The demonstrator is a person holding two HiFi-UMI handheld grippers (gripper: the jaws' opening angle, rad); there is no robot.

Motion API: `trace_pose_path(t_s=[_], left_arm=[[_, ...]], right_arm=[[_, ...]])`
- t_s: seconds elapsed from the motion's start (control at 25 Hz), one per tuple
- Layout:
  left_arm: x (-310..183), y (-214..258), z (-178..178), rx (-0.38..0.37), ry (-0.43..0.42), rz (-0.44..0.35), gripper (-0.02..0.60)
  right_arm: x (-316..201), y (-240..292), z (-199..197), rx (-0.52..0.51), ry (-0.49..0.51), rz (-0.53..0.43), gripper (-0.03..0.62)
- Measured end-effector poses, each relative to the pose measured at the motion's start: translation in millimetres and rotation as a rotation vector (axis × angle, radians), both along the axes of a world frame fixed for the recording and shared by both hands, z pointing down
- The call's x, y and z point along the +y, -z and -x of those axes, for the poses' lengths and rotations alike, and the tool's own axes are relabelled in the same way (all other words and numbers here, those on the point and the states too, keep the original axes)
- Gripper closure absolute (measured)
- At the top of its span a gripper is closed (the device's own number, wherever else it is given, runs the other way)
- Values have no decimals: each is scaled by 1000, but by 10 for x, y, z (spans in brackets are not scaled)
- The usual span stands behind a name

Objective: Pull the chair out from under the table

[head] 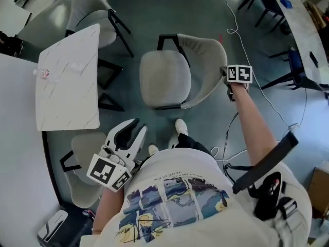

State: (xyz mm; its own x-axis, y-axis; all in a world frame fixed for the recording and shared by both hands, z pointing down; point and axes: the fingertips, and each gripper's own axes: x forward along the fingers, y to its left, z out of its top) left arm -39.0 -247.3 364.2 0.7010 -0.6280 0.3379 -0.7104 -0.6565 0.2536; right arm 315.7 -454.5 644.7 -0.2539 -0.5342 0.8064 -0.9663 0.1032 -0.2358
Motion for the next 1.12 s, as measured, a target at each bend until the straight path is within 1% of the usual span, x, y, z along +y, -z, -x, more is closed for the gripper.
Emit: trace_pose_path(t_s=[0.08,0.16,0.2,0.24,0.32,0.4,0.44,0.56,0.64,0.68,0.72,0.8,0.96,1.12], left_arm=[[114,19,133,14,-16,-9,502],[249,12,313,2,-16,-23,502],[319,3,414,-13,-11,-33,502],[392,-6,516,-25,-7,-39,502],[538,-18,706,-23,-10,-35,502],[698,-6,882,-20,-20,-30,502],[789,1,973,-27,-23,-31,503],[1051,-30,1244,-51,-27,-15,503],[1212,-56,1391,-39,-38,-2,505],[1288,-64,1450,-31,-47,0,511],[1359,-68,1506,-26,-55,0,531],[1480,-80,1609,-31,-64,-4,555],[1657,-114,1752,-37,-71,2,565],[1794,-111,1785,-35,-90,-2,568]], right_arm=[[274,162,157,62,52,-42,456],[560,336,475,105,134,-89,457],[692,433,689,110,182,-115,457],[823,537,923,103,227,-141,457],[1098,767,1377,76,291,-192,468],[1381,998,1789,59,337,-240,525],[1524,1099,1994,49,361,-262,543],[1942,1358,2579,20,432,-320,549],[2219,1506,2909,2,472,-351,553],[2352,1573,3050,-6,489,-365,554],[2476,1637,3177,-11,505,-379,557],[2693,1762,3396,-16,533,-409,562],[3056,1973,3739,-28,581,-451,566],[3323,2116,3954,-54,605,-476,569]])
